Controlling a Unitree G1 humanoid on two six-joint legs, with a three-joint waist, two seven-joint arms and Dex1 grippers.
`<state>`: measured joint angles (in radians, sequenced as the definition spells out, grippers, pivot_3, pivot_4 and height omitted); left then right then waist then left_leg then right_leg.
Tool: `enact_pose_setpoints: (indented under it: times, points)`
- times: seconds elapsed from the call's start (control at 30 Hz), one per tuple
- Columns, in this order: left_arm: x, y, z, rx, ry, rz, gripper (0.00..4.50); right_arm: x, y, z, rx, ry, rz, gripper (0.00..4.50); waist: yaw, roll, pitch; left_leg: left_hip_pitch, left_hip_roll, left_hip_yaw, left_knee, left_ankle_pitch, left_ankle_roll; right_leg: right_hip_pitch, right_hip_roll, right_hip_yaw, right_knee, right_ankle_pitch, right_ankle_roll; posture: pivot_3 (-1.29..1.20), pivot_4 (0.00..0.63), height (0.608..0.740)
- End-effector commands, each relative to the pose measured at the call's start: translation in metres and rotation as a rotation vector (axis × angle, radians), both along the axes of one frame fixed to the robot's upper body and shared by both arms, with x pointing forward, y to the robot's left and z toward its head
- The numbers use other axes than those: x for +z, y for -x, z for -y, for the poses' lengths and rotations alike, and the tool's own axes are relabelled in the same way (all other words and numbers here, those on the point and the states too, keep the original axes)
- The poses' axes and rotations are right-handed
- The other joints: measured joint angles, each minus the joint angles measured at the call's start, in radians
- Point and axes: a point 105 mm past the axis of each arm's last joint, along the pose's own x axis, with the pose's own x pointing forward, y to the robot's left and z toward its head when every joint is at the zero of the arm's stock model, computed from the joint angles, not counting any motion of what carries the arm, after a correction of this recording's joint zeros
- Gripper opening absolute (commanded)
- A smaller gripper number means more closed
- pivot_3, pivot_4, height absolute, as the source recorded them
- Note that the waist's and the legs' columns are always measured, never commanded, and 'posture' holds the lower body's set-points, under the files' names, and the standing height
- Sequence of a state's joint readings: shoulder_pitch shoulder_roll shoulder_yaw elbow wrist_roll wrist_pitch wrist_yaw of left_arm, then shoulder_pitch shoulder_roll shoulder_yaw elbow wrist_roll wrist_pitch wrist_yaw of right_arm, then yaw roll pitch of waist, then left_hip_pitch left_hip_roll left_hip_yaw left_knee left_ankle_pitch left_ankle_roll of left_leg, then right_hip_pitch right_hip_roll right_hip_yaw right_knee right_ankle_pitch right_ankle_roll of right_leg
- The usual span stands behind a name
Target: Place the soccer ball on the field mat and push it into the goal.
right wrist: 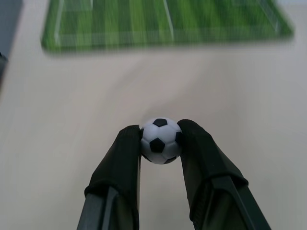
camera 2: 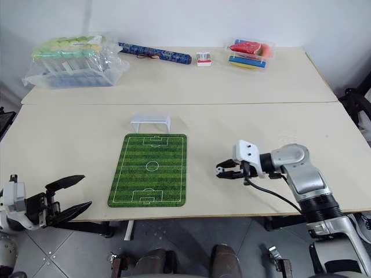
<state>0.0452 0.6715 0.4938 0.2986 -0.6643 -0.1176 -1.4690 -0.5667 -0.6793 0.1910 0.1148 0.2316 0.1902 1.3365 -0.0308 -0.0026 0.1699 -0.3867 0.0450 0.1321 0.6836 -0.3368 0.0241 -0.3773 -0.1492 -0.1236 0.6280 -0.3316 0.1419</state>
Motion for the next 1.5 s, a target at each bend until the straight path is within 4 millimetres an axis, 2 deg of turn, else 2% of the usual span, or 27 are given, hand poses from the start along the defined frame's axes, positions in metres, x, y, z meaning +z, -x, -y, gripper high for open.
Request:
enact_pose_setpoints:
  times: [0.03, 0.2, 0.4, 0.67, 1.23, 1.3, 1.33, 1.47, 1.5]
  points:
    - [-0.001, -0.002, -0.006, -0.002, 0.002, 0.019, 4.50, 0.015, 0.011, -0.047, 0.104, -0.049, 0.026, 0.85, -0.001, 0.000, 0.000, 0.000, 0.000, 0.000, 0.000, 0.000, 0.000, 0.000, 0.000, 0.000, 0.000, 0.000, 0.000, 0.00, 0.150, 0.740]
    - [-0.008, -0.002, -0.005, -0.067, -0.041, 0.018, 4.50, 0.006, 0.026, -0.129, 0.213, -0.115, -0.007, 0.85, -0.003, 0.000, 0.000, -0.001, 0.000, 0.000, 0.000, 0.000, -0.001, -0.002, 0.000, -0.002, 0.002, 0.000, 0.000, 0.00, 0.150, 0.740]
    - [-0.009, -0.002, -0.004, -0.058, -0.038, 0.027, 4.50, -0.013, 0.032, -0.169, 0.244, -0.078, 0.008, 0.85, 0.000, -0.002, -0.001, -0.002, -0.006, -0.003, 0.000, 0.000, -0.001, -0.002, -0.001, -0.003, 0.003, 0.000, -0.001, 0.00, 0.150, 0.740]
    - [-0.013, 0.006, -0.003, -0.042, -0.051, 0.019, 4.50, -0.030, 0.034, -0.176, 0.284, -0.028, -0.013, 0.85, -0.018, -0.002, -0.001, -0.002, -0.006, -0.003, 0.000, 0.000, -0.001, -0.002, -0.001, -0.005, 0.003, 0.000, -0.001, 0.00, 0.150, 0.740]
    - [-0.013, 0.002, 0.000, -0.009, -0.039, 0.037, 4.50, -0.037, 0.029, -0.186, 0.308, 0.002, 0.002, 0.85, -0.029, -0.002, -0.001, -0.001, -0.005, -0.004, 0.000, 0.000, -0.001, -0.002, -0.001, -0.006, 0.005, 0.000, -0.001, 0.00, 0.150, 0.740]
    - [-0.013, 0.001, 0.000, -0.006, -0.038, 0.038, 4.50, -0.038, 0.029, -0.186, 0.312, 0.006, 0.005, 1.57, -0.029, -0.002, -0.001, -0.001, -0.004, -0.004, 0.000, 0.000, -0.001, -0.002, -0.001, -0.006, 0.006, 0.000, -0.001, 0.00, 0.150, 0.740]
    - [-0.013, 0.001, 0.000, -0.005, -0.038, 0.038, 4.50, -0.038, 0.028, -0.186, 0.312, 0.007, 0.008, 1.77, -0.029, -0.002, -0.001, -0.001, -0.004, -0.004, 0.000, 0.000, -0.001, -0.002, -0.001, -0.006, 0.006, 0.000, -0.001, 0.00, 0.150, 0.740]
    - [-0.013, -0.001, 0.000, -0.003, -0.039, 0.040, 4.50, -0.035, 0.027, -0.187, 0.307, -0.003, 0.016, 3.04, -0.029, -0.002, -0.001, -0.001, -0.004, -0.004, 0.000, 0.000, -0.001, -0.002, -0.001, -0.006, 0.006, 0.000, -0.001, 0.00, 0.150, 0.740]
    - [-0.013, -0.001, 0.000, -0.002, -0.039, 0.041, 4.50, -0.034, 0.027, -0.187, 0.308, -0.005, 0.018, 3.04, -0.029, -0.002, -0.001, -0.001, -0.003, -0.005, 0.000, -0.001, -0.001, -0.002, -0.001, -0.006, 0.006, 0.000, -0.001, 0.00, 0.150, 0.740]
